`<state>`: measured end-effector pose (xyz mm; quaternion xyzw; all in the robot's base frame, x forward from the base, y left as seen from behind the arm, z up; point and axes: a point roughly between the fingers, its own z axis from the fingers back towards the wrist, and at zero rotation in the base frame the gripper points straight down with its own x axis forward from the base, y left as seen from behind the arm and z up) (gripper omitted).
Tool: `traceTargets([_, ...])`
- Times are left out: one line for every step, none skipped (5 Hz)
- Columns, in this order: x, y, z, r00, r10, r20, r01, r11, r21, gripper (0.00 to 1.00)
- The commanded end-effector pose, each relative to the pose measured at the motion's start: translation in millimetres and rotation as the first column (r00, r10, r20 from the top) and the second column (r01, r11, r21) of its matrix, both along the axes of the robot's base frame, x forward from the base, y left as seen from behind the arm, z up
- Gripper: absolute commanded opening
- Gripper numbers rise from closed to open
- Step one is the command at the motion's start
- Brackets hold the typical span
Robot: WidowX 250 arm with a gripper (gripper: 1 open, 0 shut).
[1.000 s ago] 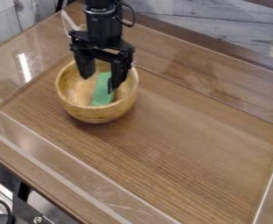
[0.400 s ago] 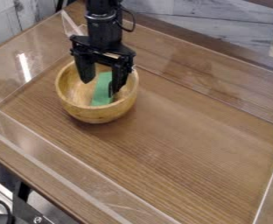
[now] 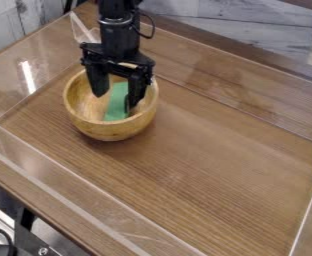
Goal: Remove the green block from inside the brown bowl and put it on the table
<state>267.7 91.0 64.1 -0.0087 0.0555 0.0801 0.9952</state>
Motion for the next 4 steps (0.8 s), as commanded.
traceTargets([7.8,7.5,11.9,0.999,0.016,0.049,-0.017,1.0,0.017,1.0])
traceTargets([8.3,7.9,11.4,0.999,0.02,0.048,-0.021,1.0,0.017,1.0])
traceTargets([8.9,8.4,10.9,0.999,0.025,0.047,-0.026,1.0,0.016,1.0])
traceTargets([9.3,8.8,10.8,0.998,0.029,0.046,-0.03,0.999,0.015,1.0])
